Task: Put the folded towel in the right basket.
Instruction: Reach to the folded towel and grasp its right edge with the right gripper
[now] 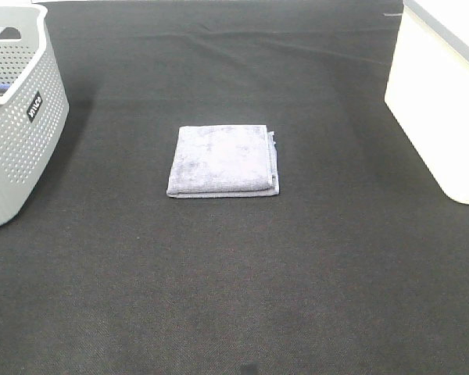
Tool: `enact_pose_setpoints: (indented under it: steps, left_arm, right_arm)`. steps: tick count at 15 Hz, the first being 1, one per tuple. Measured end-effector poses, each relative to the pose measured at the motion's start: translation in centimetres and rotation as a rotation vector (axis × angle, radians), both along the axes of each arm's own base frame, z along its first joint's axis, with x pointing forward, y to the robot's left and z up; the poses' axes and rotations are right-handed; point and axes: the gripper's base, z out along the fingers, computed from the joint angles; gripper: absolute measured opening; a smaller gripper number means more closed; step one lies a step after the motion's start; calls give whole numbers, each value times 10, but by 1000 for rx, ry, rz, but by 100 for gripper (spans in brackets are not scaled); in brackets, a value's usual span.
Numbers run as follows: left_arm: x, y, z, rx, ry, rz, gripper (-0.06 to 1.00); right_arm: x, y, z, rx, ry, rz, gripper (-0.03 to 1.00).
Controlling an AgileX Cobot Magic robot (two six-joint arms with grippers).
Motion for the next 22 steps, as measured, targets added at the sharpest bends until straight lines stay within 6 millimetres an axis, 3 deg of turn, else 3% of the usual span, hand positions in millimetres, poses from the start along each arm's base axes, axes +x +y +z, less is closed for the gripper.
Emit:
enact_pose_setpoints:
  steps: [22]
  left_arm:
    - [0, 0, 0, 0, 0, 0, 97]
  right_arm:
    - [0, 0, 0, 0, 0, 0, 73]
